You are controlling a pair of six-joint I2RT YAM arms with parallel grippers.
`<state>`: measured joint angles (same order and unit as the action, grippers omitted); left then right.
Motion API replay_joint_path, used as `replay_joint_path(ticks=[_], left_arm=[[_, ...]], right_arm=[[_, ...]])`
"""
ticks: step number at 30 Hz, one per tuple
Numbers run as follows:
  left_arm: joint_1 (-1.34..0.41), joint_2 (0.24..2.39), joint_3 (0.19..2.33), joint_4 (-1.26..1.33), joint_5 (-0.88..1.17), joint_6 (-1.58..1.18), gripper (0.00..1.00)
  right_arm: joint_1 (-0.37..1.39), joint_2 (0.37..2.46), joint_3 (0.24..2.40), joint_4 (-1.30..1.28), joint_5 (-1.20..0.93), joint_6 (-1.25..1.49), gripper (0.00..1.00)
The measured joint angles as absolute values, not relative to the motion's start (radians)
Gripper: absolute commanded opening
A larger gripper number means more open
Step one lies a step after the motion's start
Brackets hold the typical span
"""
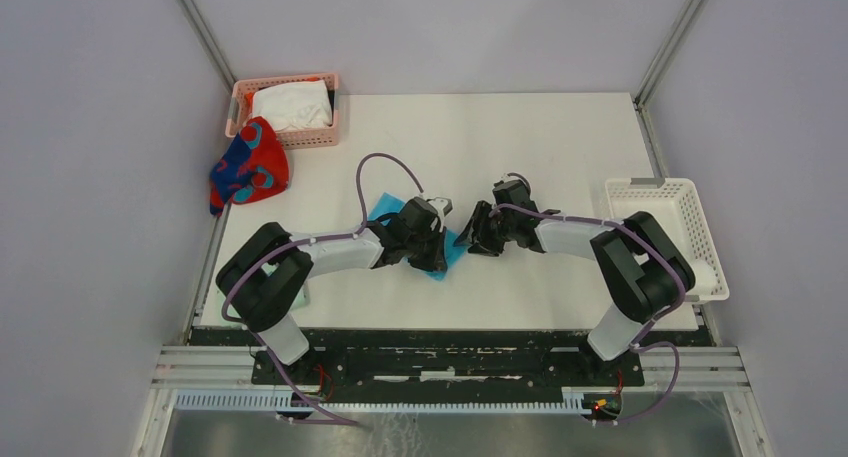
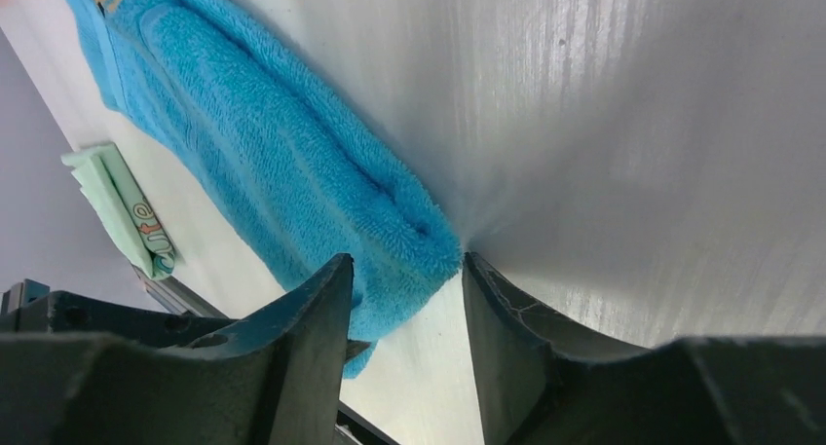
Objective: Roll the towels
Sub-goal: Roll the towel at the center of the board.
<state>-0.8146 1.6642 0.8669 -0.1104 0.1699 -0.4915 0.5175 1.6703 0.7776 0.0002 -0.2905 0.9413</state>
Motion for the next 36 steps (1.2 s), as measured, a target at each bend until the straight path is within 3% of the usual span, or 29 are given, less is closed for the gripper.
replay_joint_path(ticks=[3, 7, 13, 17, 23, 36], left_arm=[[-0.810, 1.663, 0.861, -0.094, 0.182, -0.504, 0.09], [-0.811, 1.663, 0.860, -0.093, 0.184, -0.512, 0.16], [-0.875, 1.632, 0.861, -0.117, 0.065, -0.512, 0.39], [-0.971, 1.596, 0.875, -0.157, -0.077, -0.507, 0.50], [-1.114, 1.594, 0.929, -0.186, -0.298, -0.463, 0.55], [-1.277, 1.783, 1.043, -0.192, -0.631, -0.368, 0.49]], right_arm=[[0.522, 1.684, 0.778, 0.017, -0.284, 0.966, 0.43], [0.525, 1.706, 0.794, 0.007, -0.266, 0.989, 0.23], [0.537, 1.718, 0.859, -0.126, -0.206, 1.005, 0.03], [0.544, 1.719, 0.907, -0.221, -0.173, 1.009, 0.00], [0.546, 1.719, 0.959, -0.332, -0.146, 1.024, 0.00], [0.546, 1.755, 1.037, -0.492, -0.146, 1.082, 0.00]])
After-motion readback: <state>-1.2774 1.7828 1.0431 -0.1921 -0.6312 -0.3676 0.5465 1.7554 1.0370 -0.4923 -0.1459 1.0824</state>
